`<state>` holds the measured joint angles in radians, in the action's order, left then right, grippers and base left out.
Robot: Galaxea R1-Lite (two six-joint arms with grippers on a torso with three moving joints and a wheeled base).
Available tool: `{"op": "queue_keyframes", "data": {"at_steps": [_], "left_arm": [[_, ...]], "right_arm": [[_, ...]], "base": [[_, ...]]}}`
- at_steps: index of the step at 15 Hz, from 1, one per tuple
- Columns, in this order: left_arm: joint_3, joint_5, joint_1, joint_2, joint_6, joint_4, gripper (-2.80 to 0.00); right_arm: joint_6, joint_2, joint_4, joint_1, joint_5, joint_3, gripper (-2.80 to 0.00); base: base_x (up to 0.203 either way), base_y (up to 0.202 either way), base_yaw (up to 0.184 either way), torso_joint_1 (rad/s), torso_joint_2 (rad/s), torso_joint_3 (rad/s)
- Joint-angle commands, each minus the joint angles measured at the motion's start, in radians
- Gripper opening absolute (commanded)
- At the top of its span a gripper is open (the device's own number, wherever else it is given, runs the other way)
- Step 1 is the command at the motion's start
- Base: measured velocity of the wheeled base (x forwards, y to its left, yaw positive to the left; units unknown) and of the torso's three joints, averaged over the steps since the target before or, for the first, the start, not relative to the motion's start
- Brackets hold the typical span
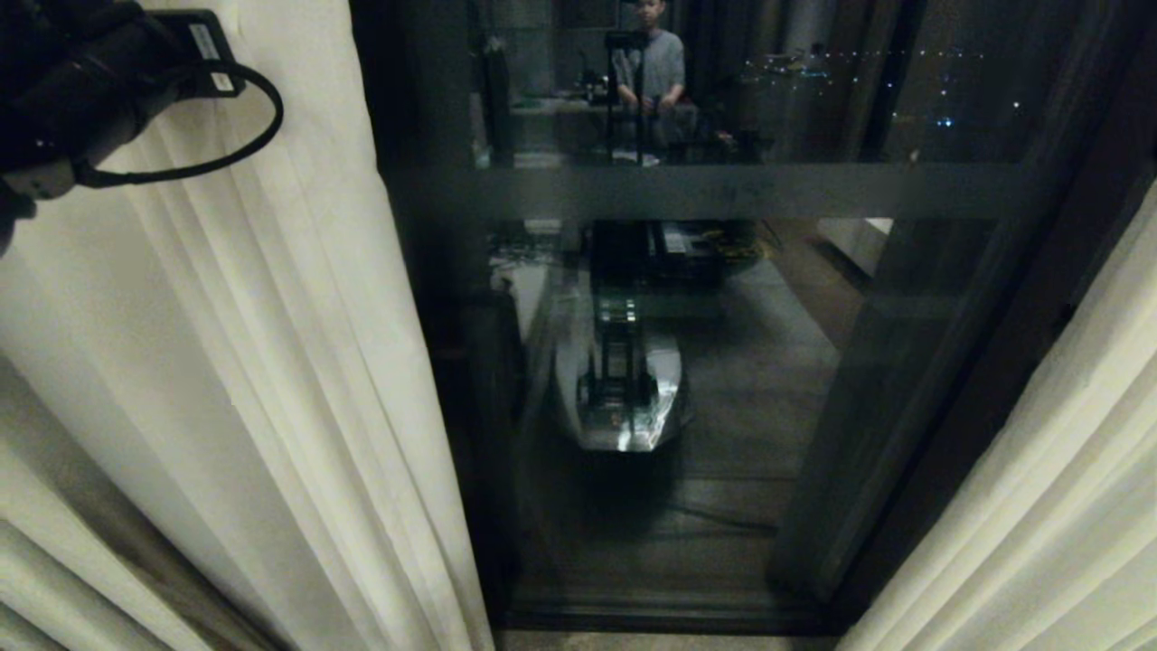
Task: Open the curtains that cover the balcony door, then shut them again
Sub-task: Pull the inner curtains open on both sides
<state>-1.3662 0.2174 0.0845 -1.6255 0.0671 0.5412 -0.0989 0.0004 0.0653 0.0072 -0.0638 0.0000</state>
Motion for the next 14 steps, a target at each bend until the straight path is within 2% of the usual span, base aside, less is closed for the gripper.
{"op": "queue_keyframes", "data": {"at_steps": [1,9,14], "left_arm": [[0.002,0.002,0.000,-0.002,0.000,0.002,-2.80],[-0.003,0.000,0.000,-0.013,-0.007,0.002,-2.80],[-0.034,-0.001,-0.040,-0.035,-0.070,0.002,-2.80]], "right_arm": [[-0.001,0.000,0.001,0.000,0.001,0.000,-2.80],[-0.001,0.000,0.001,0.000,0.000,0.000,-2.80],[-0.001,0.000,0.001,0.000,-0.001,0.000,-2.80]], "base": [[0.000,0.114,0.001,0.007,0.00,0.002],[0.000,0.007,0.000,0.000,0.00,0.000],[0.000,0.000,0.000,0.000,0.00,0.000]]}}
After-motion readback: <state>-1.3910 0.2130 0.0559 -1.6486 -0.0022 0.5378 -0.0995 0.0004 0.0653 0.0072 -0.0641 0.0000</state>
